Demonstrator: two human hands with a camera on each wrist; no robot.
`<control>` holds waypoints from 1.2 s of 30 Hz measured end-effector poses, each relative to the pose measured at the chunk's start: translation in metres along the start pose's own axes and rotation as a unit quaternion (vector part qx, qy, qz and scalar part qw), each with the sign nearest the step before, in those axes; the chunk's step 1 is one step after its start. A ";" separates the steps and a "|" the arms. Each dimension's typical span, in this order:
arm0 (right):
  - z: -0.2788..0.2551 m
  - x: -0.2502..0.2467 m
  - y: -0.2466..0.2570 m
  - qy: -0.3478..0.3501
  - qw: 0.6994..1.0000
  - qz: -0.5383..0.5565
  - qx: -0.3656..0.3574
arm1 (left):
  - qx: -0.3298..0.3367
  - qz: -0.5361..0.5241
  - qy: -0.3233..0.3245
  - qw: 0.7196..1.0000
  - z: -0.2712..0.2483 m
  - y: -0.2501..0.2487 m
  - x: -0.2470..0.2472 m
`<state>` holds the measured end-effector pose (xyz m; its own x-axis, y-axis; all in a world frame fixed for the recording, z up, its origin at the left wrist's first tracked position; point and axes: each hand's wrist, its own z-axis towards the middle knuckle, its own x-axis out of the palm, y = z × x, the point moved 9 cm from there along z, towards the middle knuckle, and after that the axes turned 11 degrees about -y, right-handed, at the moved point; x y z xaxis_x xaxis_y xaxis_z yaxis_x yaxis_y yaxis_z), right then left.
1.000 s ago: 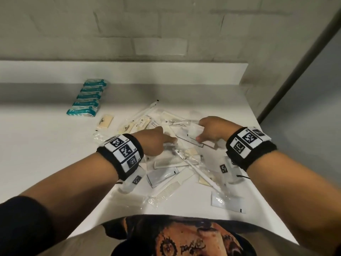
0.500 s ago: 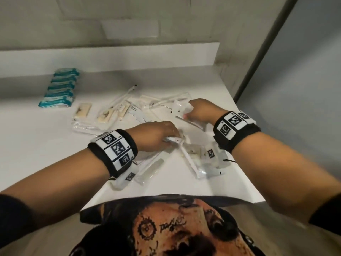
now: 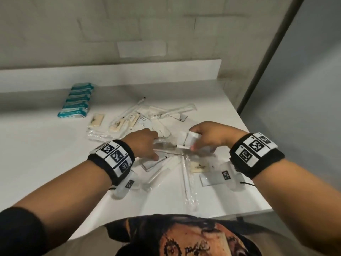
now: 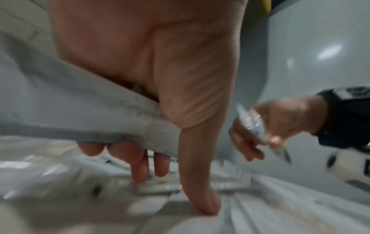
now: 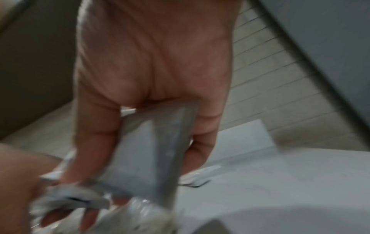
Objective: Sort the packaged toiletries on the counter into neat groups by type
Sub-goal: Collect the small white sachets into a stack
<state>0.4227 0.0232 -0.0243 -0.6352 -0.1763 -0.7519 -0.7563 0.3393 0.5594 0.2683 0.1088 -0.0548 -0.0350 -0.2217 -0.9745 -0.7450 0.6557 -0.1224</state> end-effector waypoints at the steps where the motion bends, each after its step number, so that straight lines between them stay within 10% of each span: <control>1: -0.004 0.016 0.009 0.054 0.998 -0.017 -0.016 | -0.012 -0.002 0.013 1.000 -0.001 0.004 0.004; 4: 0.001 0.035 0.020 0.091 0.983 -0.148 -0.058 | -0.030 -0.011 0.001 0.999 0.004 0.014 0.003; 13: 0.036 -0.014 0.020 -0.097 0.971 -0.216 -0.035 | -0.115 -0.045 -0.132 0.983 0.001 0.063 -0.029; 17: 0.050 -0.014 0.037 -0.136 0.977 -0.161 -0.040 | -0.035 -0.054 -0.038 0.997 -0.002 0.053 -0.012; 32: 0.084 0.055 0.075 0.073 0.980 -0.161 -0.089 | 0.036 -0.114 -0.026 0.992 -0.025 0.056 -0.017; 36: 0.095 0.023 0.068 0.006 0.991 -0.112 -0.071 | 0.009 -0.119 -0.064 0.991 -0.013 0.073 -0.029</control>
<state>0.3717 0.1300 -0.0363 -0.4509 -0.2437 -0.8587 -0.8920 0.1572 0.4238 0.2067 0.1538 -0.0332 0.2260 -0.2782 -0.9336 -0.7102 0.6089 -0.3534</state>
